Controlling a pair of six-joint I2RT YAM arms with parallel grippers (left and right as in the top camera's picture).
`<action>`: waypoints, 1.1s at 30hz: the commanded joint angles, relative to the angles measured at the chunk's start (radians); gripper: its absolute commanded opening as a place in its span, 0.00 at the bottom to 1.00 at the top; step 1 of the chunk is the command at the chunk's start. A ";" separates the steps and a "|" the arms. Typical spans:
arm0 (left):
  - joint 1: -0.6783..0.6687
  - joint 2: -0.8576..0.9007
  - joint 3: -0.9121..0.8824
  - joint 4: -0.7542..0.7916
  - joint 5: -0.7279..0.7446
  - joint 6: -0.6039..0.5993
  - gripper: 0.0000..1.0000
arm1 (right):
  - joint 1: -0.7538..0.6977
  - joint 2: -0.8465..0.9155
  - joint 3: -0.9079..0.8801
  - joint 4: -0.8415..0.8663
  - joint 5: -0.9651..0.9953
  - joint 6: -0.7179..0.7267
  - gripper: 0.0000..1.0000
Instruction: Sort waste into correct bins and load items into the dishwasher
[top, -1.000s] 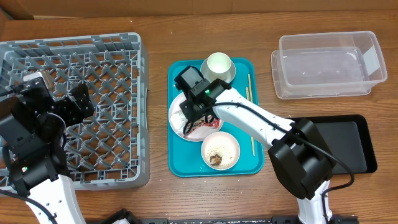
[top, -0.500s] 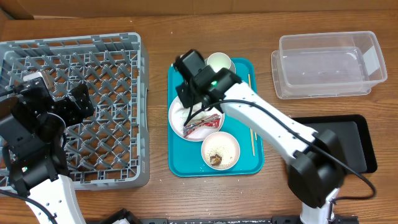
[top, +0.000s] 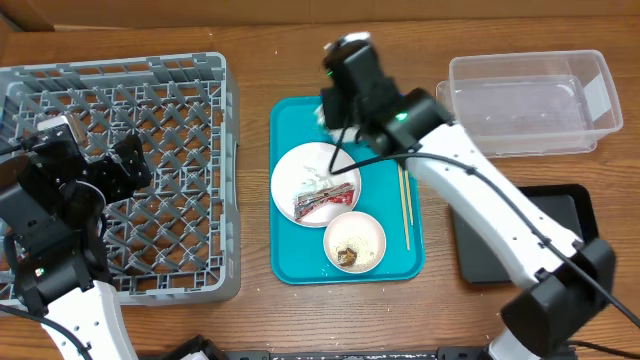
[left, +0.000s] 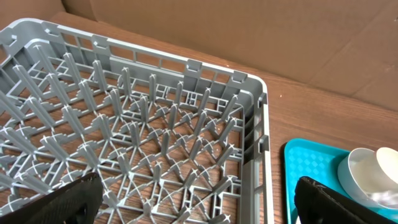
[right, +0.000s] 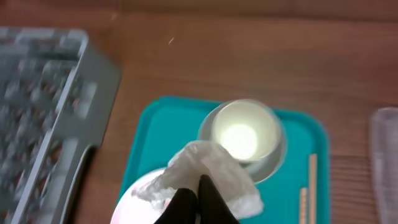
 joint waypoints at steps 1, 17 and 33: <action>0.004 0.006 0.016 0.001 0.017 -0.016 1.00 | -0.082 -0.101 0.028 0.021 0.051 0.077 0.04; 0.004 0.006 0.016 0.001 0.017 -0.016 1.00 | -0.362 -0.167 0.028 0.037 -0.148 0.109 0.04; 0.004 0.006 0.016 0.001 0.017 -0.016 1.00 | -0.620 -0.199 0.028 0.016 -0.232 0.114 0.04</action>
